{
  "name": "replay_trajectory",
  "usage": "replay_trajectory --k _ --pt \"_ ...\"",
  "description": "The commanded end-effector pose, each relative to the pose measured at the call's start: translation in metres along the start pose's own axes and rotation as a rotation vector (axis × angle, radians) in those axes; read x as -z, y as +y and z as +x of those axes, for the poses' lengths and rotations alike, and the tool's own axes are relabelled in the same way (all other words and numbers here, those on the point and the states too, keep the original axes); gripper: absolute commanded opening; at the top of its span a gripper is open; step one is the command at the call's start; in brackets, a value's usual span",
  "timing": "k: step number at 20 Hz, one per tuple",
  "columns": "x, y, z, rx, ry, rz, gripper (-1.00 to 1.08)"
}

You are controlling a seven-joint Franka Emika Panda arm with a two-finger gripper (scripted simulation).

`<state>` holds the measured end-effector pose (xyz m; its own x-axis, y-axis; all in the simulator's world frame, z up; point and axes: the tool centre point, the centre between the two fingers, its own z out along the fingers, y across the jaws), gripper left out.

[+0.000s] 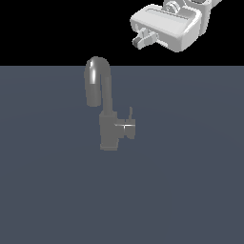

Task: Turn on the faucet by rotating a designated handle.

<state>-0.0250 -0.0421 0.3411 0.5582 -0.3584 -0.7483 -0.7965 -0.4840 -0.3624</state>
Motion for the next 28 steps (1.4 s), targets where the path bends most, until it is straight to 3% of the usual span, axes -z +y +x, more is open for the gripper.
replay_trajectory --k 1,17,22,28 --pt "-0.005 0.001 0.020 -0.056 -0.051 0.052 -1.00" --pt "-0.072 0.026 0.137 -0.424 -0.382 0.385 -1.00" --pt "-0.092 0.032 0.154 -0.495 -0.446 0.449 -1.00" --pt "-0.105 0.035 0.164 -0.538 -0.486 0.488 -1.00"
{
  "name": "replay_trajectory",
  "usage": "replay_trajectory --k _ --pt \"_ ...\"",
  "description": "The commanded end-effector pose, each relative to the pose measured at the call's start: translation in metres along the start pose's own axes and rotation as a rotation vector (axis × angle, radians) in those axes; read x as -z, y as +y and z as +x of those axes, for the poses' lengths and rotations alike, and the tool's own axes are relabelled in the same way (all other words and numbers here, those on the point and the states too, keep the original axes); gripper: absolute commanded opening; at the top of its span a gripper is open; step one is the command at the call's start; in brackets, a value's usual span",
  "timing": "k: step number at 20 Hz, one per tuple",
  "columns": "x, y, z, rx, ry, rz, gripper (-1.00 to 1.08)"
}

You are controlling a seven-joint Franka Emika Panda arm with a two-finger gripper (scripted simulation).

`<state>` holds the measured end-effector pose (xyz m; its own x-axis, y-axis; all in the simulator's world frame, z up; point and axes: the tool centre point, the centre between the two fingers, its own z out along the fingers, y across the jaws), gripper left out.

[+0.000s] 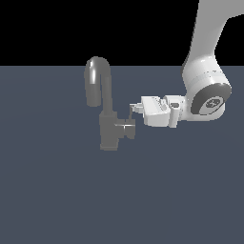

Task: Turn on the faucet by rotating a designated handle.

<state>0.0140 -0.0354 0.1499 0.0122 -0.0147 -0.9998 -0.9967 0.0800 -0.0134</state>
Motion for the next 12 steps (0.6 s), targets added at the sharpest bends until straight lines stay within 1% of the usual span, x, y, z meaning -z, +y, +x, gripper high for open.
replay_trajectory --k 1,7,12 --pt "-0.002 0.000 0.004 -0.011 -0.011 0.011 -1.00" --pt "-0.002 0.000 0.005 -0.013 -0.013 0.012 -1.00" --pt "-0.002 0.015 0.001 -0.013 -0.013 0.012 -1.00"
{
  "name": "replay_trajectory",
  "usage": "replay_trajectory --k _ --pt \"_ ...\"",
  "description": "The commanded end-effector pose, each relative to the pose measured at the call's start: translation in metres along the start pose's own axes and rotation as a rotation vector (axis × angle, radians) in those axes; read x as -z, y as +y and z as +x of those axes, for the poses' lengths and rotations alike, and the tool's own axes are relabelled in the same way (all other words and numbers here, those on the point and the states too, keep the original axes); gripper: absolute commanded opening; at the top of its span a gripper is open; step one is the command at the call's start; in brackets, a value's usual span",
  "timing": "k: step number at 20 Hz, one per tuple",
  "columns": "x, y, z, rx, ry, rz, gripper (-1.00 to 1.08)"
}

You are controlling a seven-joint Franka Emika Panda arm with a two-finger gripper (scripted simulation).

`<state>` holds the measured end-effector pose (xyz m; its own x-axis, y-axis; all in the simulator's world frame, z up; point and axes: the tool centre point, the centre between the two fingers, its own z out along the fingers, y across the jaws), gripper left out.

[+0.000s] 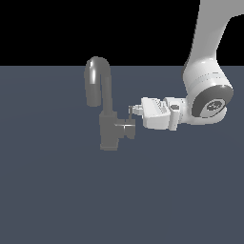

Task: Turn on the faucet by rotating a designated handle.

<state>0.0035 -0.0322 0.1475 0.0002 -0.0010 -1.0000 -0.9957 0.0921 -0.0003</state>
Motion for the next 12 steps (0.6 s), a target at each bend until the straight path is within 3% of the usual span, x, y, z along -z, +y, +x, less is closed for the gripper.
replay_trajectory --k 1,12 --pt "0.000 0.007 -0.002 0.000 0.000 0.000 -1.00" --pt "0.000 0.039 -0.009 0.001 -0.001 0.000 -1.00"
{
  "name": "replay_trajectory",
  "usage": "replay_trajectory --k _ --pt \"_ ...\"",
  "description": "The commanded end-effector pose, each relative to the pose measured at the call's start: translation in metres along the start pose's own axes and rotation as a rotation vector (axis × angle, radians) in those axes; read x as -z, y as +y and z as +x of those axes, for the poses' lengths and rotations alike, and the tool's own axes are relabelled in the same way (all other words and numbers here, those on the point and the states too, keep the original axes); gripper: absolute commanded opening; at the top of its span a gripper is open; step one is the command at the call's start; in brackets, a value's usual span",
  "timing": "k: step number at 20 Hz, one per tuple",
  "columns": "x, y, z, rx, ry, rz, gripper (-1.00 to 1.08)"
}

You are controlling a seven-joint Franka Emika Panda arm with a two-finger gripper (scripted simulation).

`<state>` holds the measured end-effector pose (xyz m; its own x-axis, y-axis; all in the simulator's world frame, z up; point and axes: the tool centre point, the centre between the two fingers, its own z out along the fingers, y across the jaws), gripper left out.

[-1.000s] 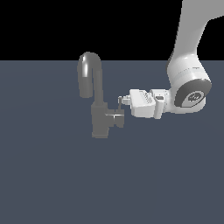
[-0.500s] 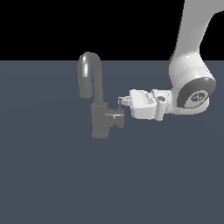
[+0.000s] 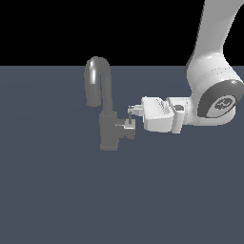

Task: Turn on the faucet by rotating a designated handle.

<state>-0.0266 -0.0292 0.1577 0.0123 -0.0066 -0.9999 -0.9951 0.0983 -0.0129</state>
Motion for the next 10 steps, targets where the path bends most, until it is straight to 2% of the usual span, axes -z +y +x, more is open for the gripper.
replay_trajectory --k 1,10 --pt "0.000 0.000 0.000 0.000 0.000 0.000 -1.00" --pt "0.000 0.039 0.020 -0.008 -0.004 -0.004 -1.00"
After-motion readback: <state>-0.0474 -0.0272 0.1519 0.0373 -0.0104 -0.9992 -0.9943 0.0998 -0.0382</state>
